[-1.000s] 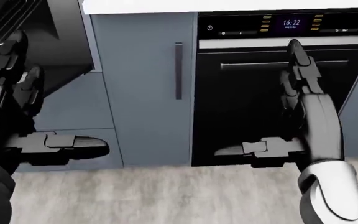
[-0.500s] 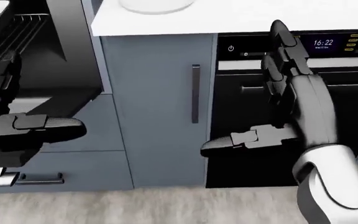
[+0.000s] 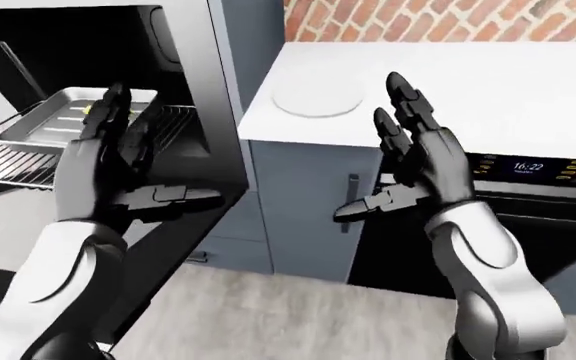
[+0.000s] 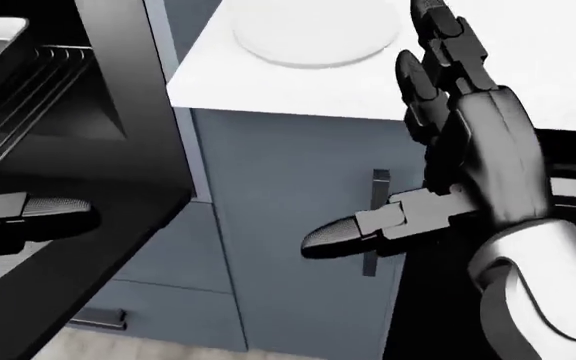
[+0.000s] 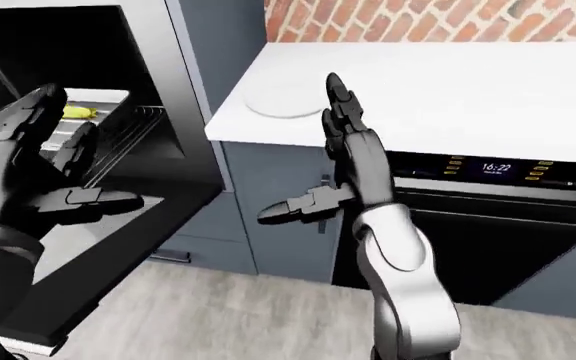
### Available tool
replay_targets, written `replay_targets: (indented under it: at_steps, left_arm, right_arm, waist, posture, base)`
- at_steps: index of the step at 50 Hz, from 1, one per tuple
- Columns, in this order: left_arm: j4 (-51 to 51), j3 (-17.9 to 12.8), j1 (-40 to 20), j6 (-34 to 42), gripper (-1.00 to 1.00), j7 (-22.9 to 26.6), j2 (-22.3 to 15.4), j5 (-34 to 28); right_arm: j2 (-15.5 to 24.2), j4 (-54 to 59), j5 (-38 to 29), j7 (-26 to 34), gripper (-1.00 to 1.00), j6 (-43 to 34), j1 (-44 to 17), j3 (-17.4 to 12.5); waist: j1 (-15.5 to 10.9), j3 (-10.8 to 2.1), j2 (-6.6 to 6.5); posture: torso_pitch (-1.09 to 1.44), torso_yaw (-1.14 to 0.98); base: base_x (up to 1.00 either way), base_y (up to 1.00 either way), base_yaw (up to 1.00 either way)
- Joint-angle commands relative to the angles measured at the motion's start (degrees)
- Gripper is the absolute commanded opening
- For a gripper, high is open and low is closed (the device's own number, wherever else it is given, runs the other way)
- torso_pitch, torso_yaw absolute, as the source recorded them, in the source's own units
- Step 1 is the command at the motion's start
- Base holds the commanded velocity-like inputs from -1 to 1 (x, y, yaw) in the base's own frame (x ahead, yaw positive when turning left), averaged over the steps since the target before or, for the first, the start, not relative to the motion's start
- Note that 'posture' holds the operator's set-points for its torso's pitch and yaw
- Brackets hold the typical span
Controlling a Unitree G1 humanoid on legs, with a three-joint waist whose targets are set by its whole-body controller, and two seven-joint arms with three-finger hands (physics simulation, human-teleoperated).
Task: Pick the corn from the oven and place it on the plate on the counter.
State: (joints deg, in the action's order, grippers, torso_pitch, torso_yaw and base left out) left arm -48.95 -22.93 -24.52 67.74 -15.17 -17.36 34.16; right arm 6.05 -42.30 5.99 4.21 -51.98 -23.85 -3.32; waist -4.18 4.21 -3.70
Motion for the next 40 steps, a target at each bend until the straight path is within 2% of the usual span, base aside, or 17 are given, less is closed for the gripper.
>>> replay_targets:
  at_steps: [1,4,8,10,11,12,13,15,21,24,26,29,31,36,38,39,40]
  left_arm:
    - [-2.6,0.14,-2.03,-2.08,1.0,-0.94,-0.84,2.83]
    - [-2.7,-0.32,-2.18,-2.02,1.0,-2.58,-1.62,5.25]
    - [-2.5,-1.19,-1.86,-2.65,1.0,-4.44,-3.12,8.3]
    - [-2.29,-1.21,-1.75,-3.07,1.0,-5.18,-3.73,9.34]
    - [-2.35,-1.41,-1.69,-3.11,1.0,-5.64,-4.1,10.15]
    - [-1.95,-1.52,-1.58,-3.56,1.0,-5.73,-4.53,10.48]
    - [-1.74,-1.36,-1.3,-4.12,1.0,-5.83,-4.79,10.6]
    - [-1.48,-1.47,-0.97,-4.7,1.0,-6.06,-5.24,11.13]
    - [-1.5,-2.13,-0.99,-4.7,1.0,-7.87,-6.75,13.95]
    - [-0.85,-1.71,-1.04,-5.55,1.0,-8.3,-7.34,14.28]
    - [-0.95,-1.8,-0.96,-5.54,1.0,-8.7,-7.63,14.78]
    - [-0.98,-1.89,-0.82,-5.68,1.0,-9.07,-8.02,15.43]
    - [-0.85,-1.82,-0.72,-5.94,1.0,-9.11,-8.18,15.54]
    - [-1.23,-2.39,-0.74,-5.44,1.0,-10.19,-8.7,17.33]
    - [-0.86,-2.27,-0.57,-5.98,1.0,-10.11,-8.99,17.31]
    - [-0.71,-2.04,-0.28,-6.37,1.0,-9.83,-9.05,17.02]
    - [-0.49,-1.91,-0.21,-6.64,1.0,-9.66,-9.05,16.76]
  right_arm:
    - [0.51,-3.81,0.74,-0.3,1.0,2.19,-2.38,-2.33]
    - [0.95,-5.19,1.99,-0.79,1.0,1.42,-3.16,-2.56]
    - [1.19,-5.96,2.47,-1.09,1.0,2.17,-3.06,-1.92]
    - [1.21,-6.9,2.77,-1.17,1.0,1.6,-3.21,-1.81]
    - [1.11,-6.74,2.94,-1.19,1.0,2.01,-2.92,-2.09]
    - [1.15,-6.82,2.87,-1.34,1.0,1.93,-2.91,-1.85]
    - [1.16,-6.91,2.8,-1.44,1.0,1.79,-3.04,-1.6]
    - [1.08,-7.26,2.71,-1.6,1.0,1.56,-3.23,-1.35]
    - [0.79,-6.62,1.58,-1.49,1.0,2.05,-3.2,-0.26]
    - [0.95,-6.95,1.06,-1.07,1.0,1.34,-3.71,-0.17]
    - [0.89,-7.22,0.76,-0.88,1.0,0.58,-4.43,0.02]
    - [0.67,-7.92,0.27,-0.77,1.0,-0.6,-5.03,0.49]
    - [0.34,-7.52,0.16,-0.53,1.0,-0.4,-4.98,0.44]
    - [0.04,-7.21,-0.24,-0.39,1.0,-0.31,-4.67,0.53]
    - [0.02,-6.92,-0.5,-0.35,1.0,-0.17,-4.64,0.65]
    - [-0.08,-6.66,-0.64,-0.31,1.0,0.18,-4.44,0.77]
    - [-0.15,-6.95,-0.78,-0.38,1.0,-0.22,-4.56,0.99]
  waist:
    - [0.14,-3.29,0.08]
    - [-0.03,-3.59,0.56]
    - [1.95,-2.51,3.65]
    - [2.88,-3.37,6.93]
    - [3.41,-5.38,9.53]
    - [3.64,-3.19,6.96]
    - [3.2,-3.05,7.63]
    - [2.99,-3.68,7.27]
    - [3.0,-2.7,3.56]
    - [3.0,-2.53,1.2]
    - [2.75,-3.4,-1.75]
    - [1.86,-2.6,-0.91]
    - [1.45,-3.12,0.45]
    - [2.42,-1.62,4.1]
    - [2.79,-2.13,6.92]
    - [3.7,-3.18,9.5]
    - [3.48,-1.99,6.66]
  posture:
    - [0.0,0.0]
    - [0.0,0.0]
    - [0.0,0.0]
    - [0.0,0.0]
    - [0.0,0.0]
    - [0.0,0.0]
    - [0.0,0.0]
    - [0.0,0.0]
    - [0.0,0.0]
    - [0.0,0.0]
    - [0.0,0.0]
    - [0.0,0.0]
    - [0.0,0.0]
    - [0.0,0.0]
    - [0.0,0.0]
    - [0.0,0.0]
    - [0.0,0.0]
  base:
    - [0.0,0.0,1.0]
    - [0.0,0.0,1.0]
    - [0.0,0.0,1.0]
    - [0.0,0.0,1.0]
    - [0.0,0.0,1.0]
    - [0.0,0.0,1.0]
    - [0.0,0.0,1.0]
    - [0.0,0.0,1.0]
    - [0.0,0.0,1.0]
    - [0.0,0.0,1.0]
    - [0.0,0.0,1.0]
    - [0.0,0.0,1.0]
    - [0.0,0.0,1.0]
    - [0.0,0.0,1.0]
    - [0.0,0.0,1.0]
    - [0.0,0.0,1.0]
    - [0.0,0.0,1.0]
